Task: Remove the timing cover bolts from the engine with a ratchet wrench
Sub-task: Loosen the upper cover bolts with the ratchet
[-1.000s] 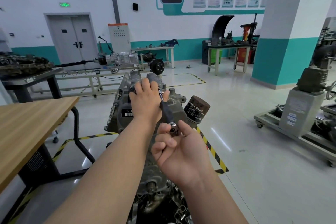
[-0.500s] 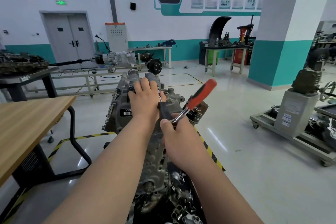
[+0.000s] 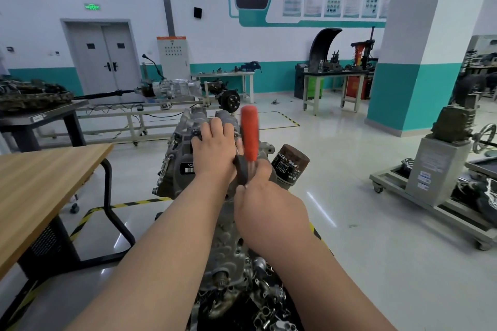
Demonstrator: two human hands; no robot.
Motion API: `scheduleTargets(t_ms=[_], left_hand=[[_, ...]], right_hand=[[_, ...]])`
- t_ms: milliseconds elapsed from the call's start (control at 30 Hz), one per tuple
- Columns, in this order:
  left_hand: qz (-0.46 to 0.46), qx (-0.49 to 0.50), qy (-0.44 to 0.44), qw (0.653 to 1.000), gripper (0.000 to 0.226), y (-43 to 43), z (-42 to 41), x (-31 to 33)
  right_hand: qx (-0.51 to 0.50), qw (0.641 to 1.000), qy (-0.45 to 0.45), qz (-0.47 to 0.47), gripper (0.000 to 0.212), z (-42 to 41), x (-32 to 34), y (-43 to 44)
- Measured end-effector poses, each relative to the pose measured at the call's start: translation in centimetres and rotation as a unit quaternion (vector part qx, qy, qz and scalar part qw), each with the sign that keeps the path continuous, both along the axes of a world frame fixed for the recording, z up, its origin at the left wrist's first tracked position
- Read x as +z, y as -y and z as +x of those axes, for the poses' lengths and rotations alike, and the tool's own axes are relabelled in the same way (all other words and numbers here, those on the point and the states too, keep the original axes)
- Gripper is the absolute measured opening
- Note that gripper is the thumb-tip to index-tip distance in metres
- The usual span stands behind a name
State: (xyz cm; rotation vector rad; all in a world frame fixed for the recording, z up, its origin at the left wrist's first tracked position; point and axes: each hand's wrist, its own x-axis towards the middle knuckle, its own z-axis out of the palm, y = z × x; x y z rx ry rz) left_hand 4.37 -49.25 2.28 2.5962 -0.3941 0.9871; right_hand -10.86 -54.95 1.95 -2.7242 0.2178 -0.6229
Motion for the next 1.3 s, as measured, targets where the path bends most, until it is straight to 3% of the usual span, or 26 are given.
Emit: scheduleTargets(t_ms=[133,267,533,633,733,867,1067,1300], left_hand=[[0.102,0.032,-0.014,0.994,0.062,-0.3,-0.9,1.0],[0.063,0.018,-0.018,0.998,0.086,-0.3,-0.8,0.9],[0.078,0.044,-0.027,0.996,0.08,0.2,0.3,0.2],[0.08,0.046,-0.041,0.995,0.087,0.3,-0.2,0.7],[0.046,0.024,-0.038,0.998,0.1,0.3,-0.7,1.2],[0.032,0.02,-0.037,0.999,0.1,0.3,-0.9,1.2],[0.073,0.045,-0.033,0.996,0.082,0.1,-0.2,0.6],[0.04,0.02,-0.044,0.998,0.099,0.2,-0.9,1.4]], right_hand=[[-0.007,0.999,0.023,0.049,0.042,-0.2,-0.7,0.6],[0.005,0.996,0.036,0.08,0.031,-0.7,-1.7,0.5],[0.016,0.988,0.043,0.147,0.024,-0.7,-1.9,0.5],[0.02,0.988,0.034,0.152,0.021,-0.4,-1.3,0.6],[0.023,0.988,0.027,0.147,0.019,-0.3,-0.7,0.4],[0.027,0.989,0.029,0.144,0.013,-0.2,0.0,0.6],[0.016,0.992,0.041,0.116,0.012,-0.2,1.1,1.2],[-0.003,0.995,0.058,0.077,0.014,-0.2,0.5,0.5]])
